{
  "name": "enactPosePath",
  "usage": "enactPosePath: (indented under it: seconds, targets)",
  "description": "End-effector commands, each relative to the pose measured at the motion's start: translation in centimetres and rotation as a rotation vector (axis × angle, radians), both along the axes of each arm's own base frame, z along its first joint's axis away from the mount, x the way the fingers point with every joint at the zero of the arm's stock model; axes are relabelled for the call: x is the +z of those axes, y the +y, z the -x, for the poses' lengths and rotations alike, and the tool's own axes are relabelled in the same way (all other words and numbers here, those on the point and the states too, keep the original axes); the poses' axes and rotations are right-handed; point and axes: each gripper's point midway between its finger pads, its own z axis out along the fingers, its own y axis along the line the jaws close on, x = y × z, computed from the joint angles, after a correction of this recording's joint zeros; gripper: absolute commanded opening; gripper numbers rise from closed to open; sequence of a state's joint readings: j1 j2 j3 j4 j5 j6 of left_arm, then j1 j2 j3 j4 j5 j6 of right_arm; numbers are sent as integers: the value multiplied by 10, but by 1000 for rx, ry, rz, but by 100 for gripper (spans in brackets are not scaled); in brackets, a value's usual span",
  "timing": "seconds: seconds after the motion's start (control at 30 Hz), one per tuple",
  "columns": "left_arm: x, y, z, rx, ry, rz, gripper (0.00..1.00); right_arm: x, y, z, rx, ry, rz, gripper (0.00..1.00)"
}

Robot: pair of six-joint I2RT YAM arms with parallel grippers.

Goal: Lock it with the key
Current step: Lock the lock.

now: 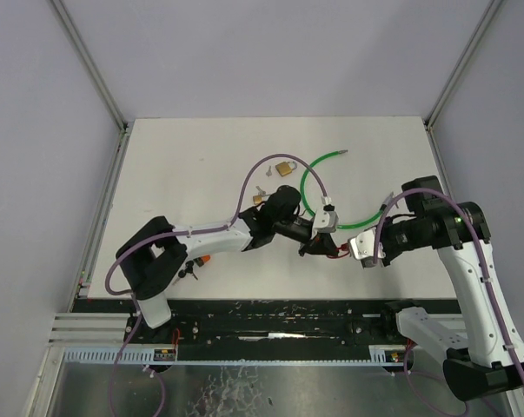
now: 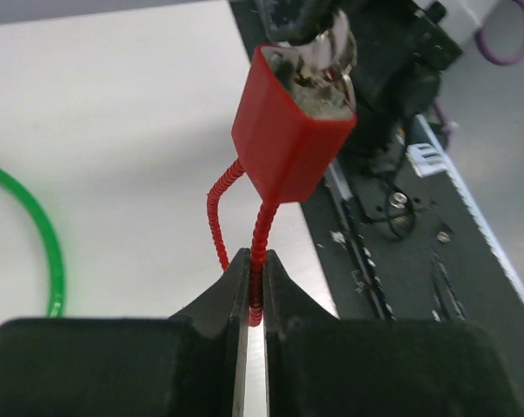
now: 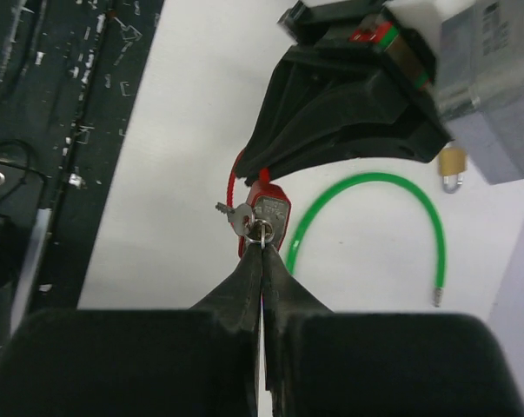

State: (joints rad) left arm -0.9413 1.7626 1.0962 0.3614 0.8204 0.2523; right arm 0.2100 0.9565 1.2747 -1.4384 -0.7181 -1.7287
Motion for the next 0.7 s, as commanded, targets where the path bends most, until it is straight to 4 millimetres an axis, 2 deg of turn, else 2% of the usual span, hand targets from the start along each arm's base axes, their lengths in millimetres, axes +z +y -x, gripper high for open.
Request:
enactPosePath:
  seconds: [0.0,0.1,0.17,0.43,0.67]
  targets:
    - [-12,27,21,-158,167,-50,0,-13,-3,7,-45,109,21,0]
    - [2,35,13,-146,204,8,0,-16,-3,7,-50,121,27,0]
    - [5,38,9,-138,211,21,0,-15,-3,5,-47,119,24,0]
    - [-5,35,16,-211,326,-48,0,0,0,-4,-13,-29,2,0]
    - [-12,33,9,-163,340,-75,0,18,-8,-14,-42,-108,41,0]
